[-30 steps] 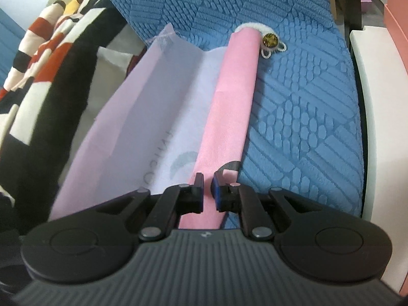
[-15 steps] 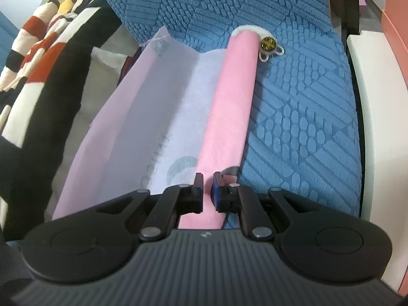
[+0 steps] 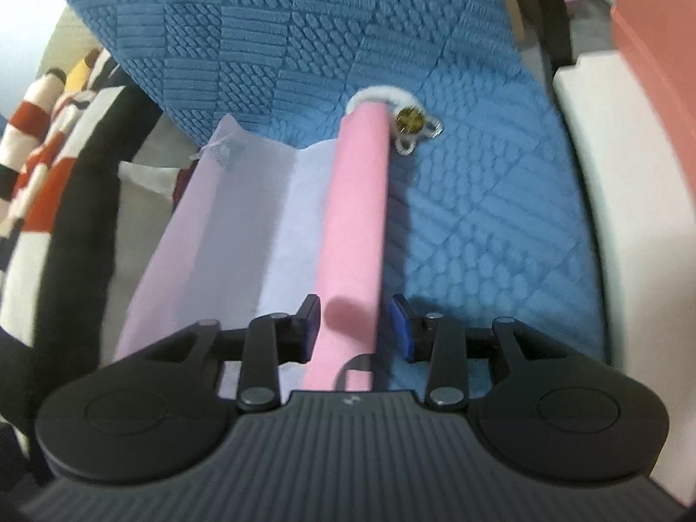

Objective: Organize objects
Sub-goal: 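Regrasp the rolled pink edge with the right gripper and fold it over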

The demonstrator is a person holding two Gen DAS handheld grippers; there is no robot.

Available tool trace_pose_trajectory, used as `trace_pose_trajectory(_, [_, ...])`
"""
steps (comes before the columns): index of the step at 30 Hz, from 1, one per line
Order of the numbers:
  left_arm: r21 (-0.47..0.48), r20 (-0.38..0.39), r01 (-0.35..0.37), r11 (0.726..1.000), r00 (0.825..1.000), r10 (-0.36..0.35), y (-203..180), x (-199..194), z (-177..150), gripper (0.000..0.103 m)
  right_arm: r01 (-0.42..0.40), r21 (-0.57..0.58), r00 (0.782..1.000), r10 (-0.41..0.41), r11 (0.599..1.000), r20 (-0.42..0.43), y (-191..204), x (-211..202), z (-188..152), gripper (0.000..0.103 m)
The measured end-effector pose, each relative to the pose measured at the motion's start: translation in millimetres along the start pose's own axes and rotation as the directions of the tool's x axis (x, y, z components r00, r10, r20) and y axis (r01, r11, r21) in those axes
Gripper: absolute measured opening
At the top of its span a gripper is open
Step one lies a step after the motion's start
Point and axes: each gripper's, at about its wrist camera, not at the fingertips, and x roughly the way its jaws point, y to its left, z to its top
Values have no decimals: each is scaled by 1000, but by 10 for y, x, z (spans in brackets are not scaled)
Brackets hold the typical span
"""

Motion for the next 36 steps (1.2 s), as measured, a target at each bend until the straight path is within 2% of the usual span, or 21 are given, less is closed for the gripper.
trace_pose_trajectory(4, [-8,0,0,1000,1000,0,36,-12,16,9,-89,-11,995,89,996,-44,90,36,-20,32])
trace_pose_trajectory(6, [-4,5,-10,1000,1000,10,34,-27,24,9,-99,-29,994,97,995,-46,126,15,-32,13])
trace_pose_trajectory(8, [-7,8,-14,1000,1000,14,38,-39,24,9,-88,-44,995,86,995,-51,145,-13,-58,8])
trace_pose_trajectory(12, [2,17,-16,1000,1000,16,8,-54,7,9,-59,-77,997,56,995,-45,134,-106,-100,7])
trace_pose_trajectory(23, [84,44,29,996,998,-33,-264,-57,-170,9,-7,-59,1000,8,998,8,-110,-496,-120,7])
trace_pose_trajectory(27, [94,62,81,992,994,-87,-360,-64,-223,10,8,-52,1000,-8,999,5,-183,-549,-139,7])
trace_pose_trajectory(30, [116,70,129,985,988,-138,-454,-75,-252,23,9,-42,1000,-9,999,0,-220,-563,-139,7])
trace_pose_trajectory(32, [128,81,151,980,983,-162,-500,-89,-266,39,6,-35,1000,-7,999,-3,-230,-572,-132,7])
trace_pose_trajectory(36, [149,92,179,973,977,-193,-579,-101,-284,42,2,-30,1000,-2,1000,-9,-226,-557,-127,7])
